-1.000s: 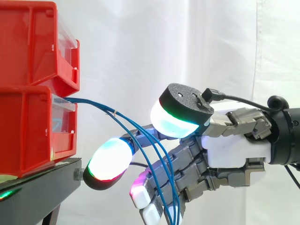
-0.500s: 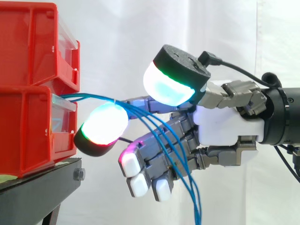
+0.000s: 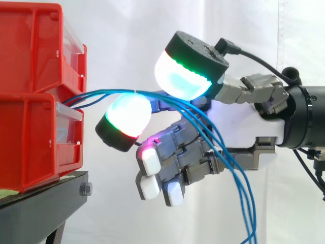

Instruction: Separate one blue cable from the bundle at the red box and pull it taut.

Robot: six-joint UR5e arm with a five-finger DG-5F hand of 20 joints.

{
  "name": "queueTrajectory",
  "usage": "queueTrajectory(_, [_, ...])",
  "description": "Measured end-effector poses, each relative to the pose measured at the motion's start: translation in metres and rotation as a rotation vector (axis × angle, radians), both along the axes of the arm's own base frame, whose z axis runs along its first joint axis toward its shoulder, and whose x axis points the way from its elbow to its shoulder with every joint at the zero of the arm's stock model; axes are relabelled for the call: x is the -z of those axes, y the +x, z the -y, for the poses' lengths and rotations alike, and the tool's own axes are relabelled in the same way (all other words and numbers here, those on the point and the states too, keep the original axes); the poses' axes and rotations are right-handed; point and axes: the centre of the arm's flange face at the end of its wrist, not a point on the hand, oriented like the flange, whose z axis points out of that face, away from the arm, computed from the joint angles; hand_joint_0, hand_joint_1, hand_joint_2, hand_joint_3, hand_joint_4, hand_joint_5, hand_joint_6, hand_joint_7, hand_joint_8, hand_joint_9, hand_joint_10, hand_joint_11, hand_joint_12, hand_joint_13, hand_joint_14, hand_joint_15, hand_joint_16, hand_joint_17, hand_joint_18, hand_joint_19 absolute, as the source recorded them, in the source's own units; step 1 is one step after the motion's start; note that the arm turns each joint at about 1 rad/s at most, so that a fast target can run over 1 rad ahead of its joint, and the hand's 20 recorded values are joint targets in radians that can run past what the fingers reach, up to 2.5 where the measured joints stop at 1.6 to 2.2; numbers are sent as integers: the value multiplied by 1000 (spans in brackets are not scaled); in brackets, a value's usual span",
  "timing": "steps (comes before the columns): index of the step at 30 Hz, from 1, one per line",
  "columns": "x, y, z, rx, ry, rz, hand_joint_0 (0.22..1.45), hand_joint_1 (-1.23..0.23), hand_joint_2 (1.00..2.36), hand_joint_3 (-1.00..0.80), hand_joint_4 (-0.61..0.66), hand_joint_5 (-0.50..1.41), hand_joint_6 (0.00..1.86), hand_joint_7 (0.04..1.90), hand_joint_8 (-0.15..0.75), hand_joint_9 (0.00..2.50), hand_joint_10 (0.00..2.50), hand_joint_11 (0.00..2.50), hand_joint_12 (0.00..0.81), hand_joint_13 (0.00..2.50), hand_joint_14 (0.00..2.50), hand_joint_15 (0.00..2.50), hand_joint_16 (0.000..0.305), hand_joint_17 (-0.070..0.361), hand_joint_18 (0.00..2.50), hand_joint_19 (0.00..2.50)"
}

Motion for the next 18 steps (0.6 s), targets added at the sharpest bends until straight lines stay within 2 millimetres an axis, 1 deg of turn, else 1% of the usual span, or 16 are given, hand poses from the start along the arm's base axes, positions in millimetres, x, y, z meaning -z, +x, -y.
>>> queueTrajectory(6, [-7, 2, 1, -7, 4, 2, 614, -542, 1004, -442, 33, -57, 501, 1438, 288, 952, 26, 745, 326, 820, 25, 650, 39, 88, 629, 955])
queueTrajectory(9, [-13, 2, 2, -16, 5, -12, 616, -526, 1004, -456, 31, -49, 501, 1453, 291, 969, 27, 760, 328, 841, 25, 663, 40, 89, 652, 961])
queueTrajectory(13, [-19, 1, 5, -22, 5, -40, 620, -490, 1003, -474, 53, -38, 501, 1481, 298, 1017, 27, 763, 326, 866, 23, 655, 40, 90, 684, 958])
queueTrajectory(17, [-20, 0, 8, -20, 6, -52, 621, -501, 1007, -424, 86, -34, 508, 1497, 303, 1045, 26, 767, 332, 883, 25, 662, 40, 90, 705, 957])
queueTrajectory(18, [-20, 0, 8, -19, 7, -54, 620, -536, 1011, -371, 79, -35, 513, 1518, 306, 1047, 24, 764, 336, 890, 25, 664, 40, 90, 708, 956])
